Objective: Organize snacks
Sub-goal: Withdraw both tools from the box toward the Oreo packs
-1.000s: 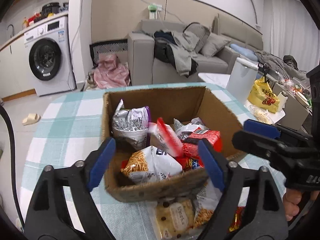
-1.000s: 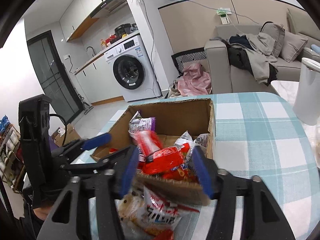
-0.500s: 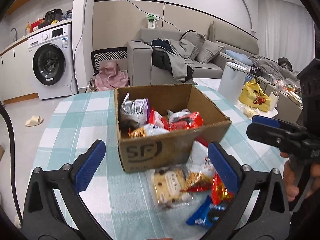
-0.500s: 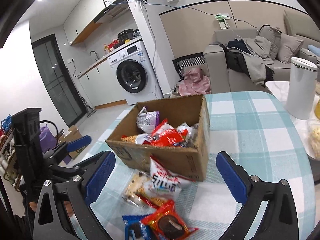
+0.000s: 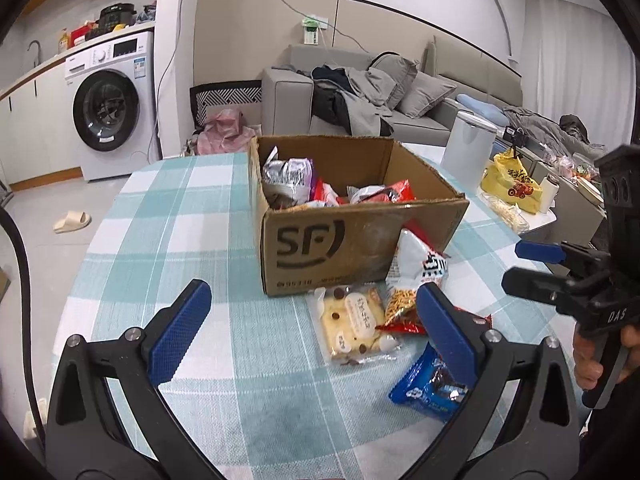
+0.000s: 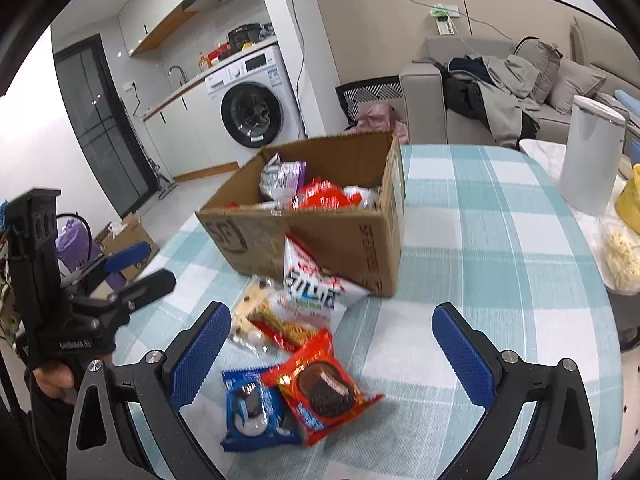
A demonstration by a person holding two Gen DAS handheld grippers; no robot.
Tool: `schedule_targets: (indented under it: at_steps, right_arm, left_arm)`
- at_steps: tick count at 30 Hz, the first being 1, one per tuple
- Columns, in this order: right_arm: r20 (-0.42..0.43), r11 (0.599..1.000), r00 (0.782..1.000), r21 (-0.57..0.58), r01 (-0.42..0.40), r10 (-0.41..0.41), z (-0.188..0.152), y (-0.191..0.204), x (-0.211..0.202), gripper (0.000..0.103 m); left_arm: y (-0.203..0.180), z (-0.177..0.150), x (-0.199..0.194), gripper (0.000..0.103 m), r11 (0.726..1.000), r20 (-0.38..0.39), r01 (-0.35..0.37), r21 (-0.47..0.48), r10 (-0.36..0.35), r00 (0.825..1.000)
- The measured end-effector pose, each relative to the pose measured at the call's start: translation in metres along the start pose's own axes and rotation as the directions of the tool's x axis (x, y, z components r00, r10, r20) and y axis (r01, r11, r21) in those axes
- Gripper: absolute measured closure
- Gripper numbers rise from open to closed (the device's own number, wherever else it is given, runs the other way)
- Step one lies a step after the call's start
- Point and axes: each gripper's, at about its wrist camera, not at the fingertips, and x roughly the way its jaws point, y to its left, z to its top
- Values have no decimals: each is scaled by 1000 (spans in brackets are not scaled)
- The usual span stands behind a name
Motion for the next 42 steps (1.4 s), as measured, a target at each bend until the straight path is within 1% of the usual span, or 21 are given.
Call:
schedule_targets:
  at_steps: [7, 13, 18, 26, 31, 36, 39, 42]
  right_arm:
    - [-57, 999, 998, -14, 29, -30, -12, -5, 6, 0]
    - [-105, 998, 993, -38, 40, -44, -19, -10, 11, 0]
    - [-165, 993, 984, -102, 57, -73, -27, -11, 18, 0]
    - [-197, 992, 978, -122, 44, -68, -33, -13, 22, 0]
    - [-233, 990, 970, -138, 32, -64, -38, -10, 31, 0]
    - [-255, 989, 965, -146, 31, -67, -42, -9, 38, 0]
    - [-255, 990, 963, -129, 52, -84, -41, -12, 43, 0]
    - [-262, 993, 962, -108, 49, -76, -41, -16, 45, 0]
  left_arm:
    - [-10, -5, 3, 1, 1000, -25, 5, 8, -5, 1000]
    - [-23, -17, 10, 1, 999, -77, 28, 26, -26, 997]
    - [-37, -23, 16, 1, 996, -109, 65, 68, -57, 992]
    - [-55, -35, 26, 1, 987, -164, 96, 131, -74, 984]
    - [-63, -42, 31, 1, 980, -196, 122, 157, -90, 977]
    - [-73, -51, 37, 1, 968, -240, 162, 191, -114, 964]
    - [-79, -55, 39, 1, 961, -255, 178, 211, -122, 959]
    - [-84, -59, 40, 1, 955, -272, 198, 221, -134, 953]
